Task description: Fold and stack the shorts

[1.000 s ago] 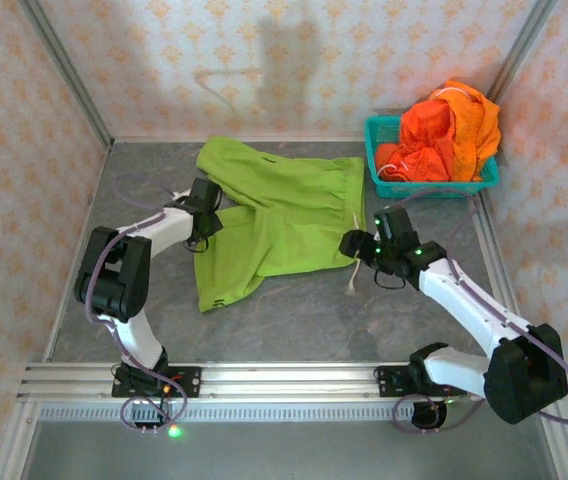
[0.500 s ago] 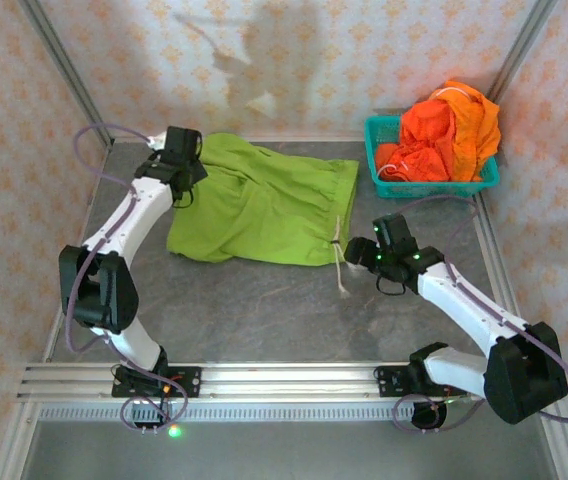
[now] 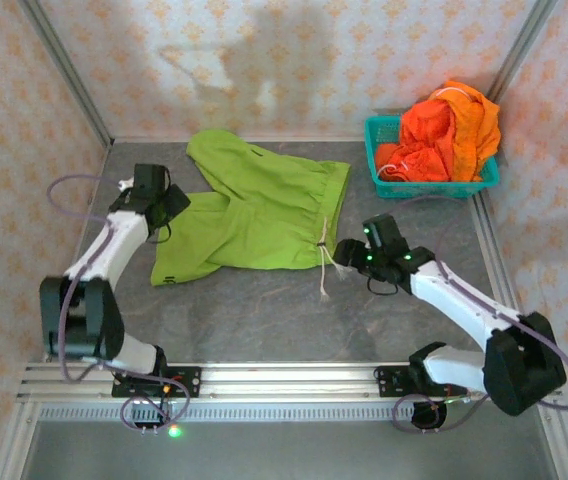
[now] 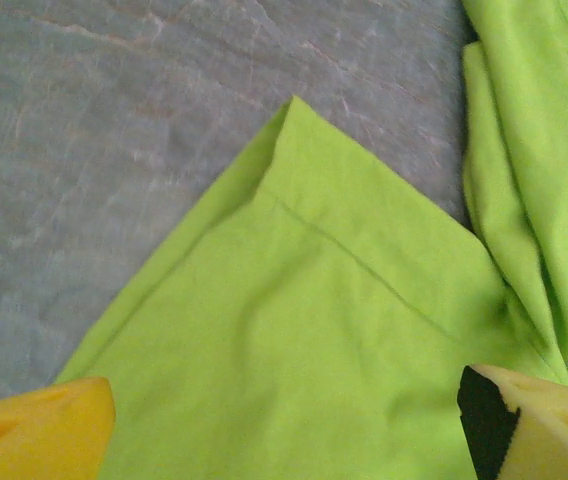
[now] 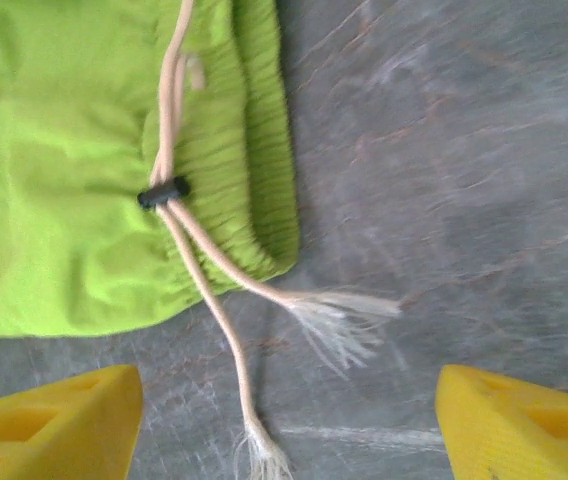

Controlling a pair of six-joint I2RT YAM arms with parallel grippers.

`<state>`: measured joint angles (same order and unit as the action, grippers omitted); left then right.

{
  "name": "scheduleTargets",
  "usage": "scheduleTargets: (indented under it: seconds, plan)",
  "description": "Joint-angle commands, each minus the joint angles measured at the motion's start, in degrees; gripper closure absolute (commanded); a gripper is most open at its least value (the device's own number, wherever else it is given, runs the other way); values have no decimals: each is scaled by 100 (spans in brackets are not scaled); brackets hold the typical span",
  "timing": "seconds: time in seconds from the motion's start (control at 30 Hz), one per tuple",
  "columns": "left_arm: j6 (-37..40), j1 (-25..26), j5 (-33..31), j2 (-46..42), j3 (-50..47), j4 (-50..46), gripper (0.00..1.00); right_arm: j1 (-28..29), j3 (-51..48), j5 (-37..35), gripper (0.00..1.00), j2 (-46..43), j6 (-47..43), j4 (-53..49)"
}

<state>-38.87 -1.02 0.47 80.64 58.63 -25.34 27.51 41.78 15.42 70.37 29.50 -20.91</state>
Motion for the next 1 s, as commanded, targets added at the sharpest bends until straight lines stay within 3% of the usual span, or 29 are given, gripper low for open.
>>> scheduleTargets:
  seconds: [0.0, 0.17, 0.4, 0.73, 0.97]
  plan:
    - [-338, 115, -73, -560, -643, 117, 8, 270, 557, -228, 24, 601, -382, 111]
    - [-541, 379, -295, -1212, -1468, 125, 1, 334, 1267, -510, 25, 1509, -831, -9]
    - [-756, 497, -355, -1310, -2115, 281, 0, 339, 1610, -92, 41, 2364, -656, -17]
    - [-850, 506, -316, -763, -2400, 646, 3, 344, 1684, -53, 64, 2730, -537, 36]
    - [-817, 449, -504, -273, -2311, 802, 11, 334, 1660, -165, 85, 2827, -411, 50]
